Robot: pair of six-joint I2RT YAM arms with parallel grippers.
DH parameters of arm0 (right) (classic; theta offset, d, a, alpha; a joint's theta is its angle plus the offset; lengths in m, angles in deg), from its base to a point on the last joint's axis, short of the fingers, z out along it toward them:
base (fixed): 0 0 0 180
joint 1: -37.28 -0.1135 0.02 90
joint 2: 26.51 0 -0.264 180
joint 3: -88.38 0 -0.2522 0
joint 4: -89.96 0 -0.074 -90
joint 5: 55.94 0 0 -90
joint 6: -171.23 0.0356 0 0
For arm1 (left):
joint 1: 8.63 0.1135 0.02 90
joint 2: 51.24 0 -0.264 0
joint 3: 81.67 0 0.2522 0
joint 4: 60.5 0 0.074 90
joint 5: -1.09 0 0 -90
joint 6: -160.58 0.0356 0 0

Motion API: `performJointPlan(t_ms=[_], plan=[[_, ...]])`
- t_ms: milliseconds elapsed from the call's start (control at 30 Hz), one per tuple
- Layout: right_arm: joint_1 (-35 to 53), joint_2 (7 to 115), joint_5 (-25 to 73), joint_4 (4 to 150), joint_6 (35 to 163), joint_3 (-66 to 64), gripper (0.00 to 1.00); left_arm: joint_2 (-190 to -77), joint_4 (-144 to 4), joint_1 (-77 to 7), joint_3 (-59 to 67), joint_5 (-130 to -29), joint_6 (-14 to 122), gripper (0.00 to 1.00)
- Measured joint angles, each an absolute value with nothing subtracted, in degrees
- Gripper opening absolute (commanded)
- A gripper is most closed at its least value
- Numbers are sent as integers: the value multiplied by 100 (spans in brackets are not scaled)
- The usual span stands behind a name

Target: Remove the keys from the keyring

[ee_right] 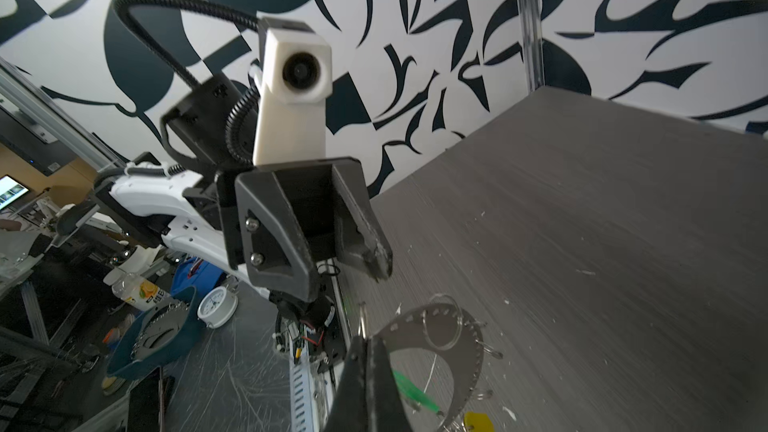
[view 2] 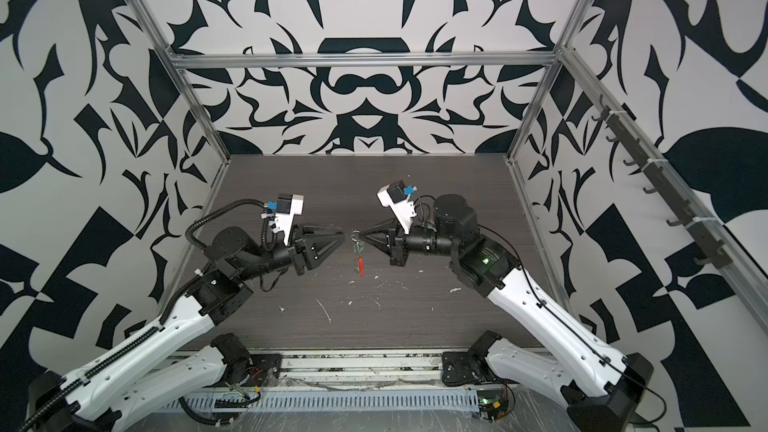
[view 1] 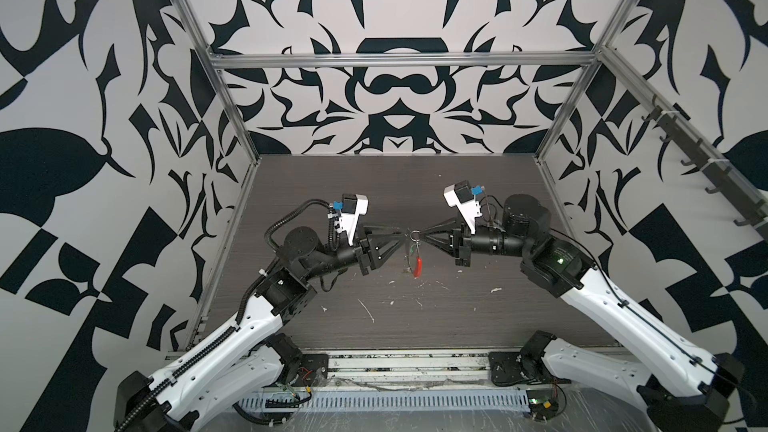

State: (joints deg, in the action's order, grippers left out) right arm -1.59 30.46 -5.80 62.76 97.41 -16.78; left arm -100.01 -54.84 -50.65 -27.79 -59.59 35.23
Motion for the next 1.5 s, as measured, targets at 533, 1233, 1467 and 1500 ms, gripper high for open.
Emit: performJointPlan(t_ms=[533, 1233, 1467, 1500], plan=[[-162, 3538, -777, 4856, 8985, -1127, 0, -10578, -6911, -5067, -2115, -5277, 3949, 27], [-170, 3689, -851, 4775, 9005, -948, 0, -10718, -6948, -5141, -2023, -5163, 4069, 0], [-181, 3429, -744, 5345, 9357, -1177, 37, -10532, -6531, -5192, -2169, -5447, 3971, 0], [-183, 3298, -700, 5529, 9435, -1286, 40, -10442, -6384, -5207, -2270, -5541, 3945, 0]])
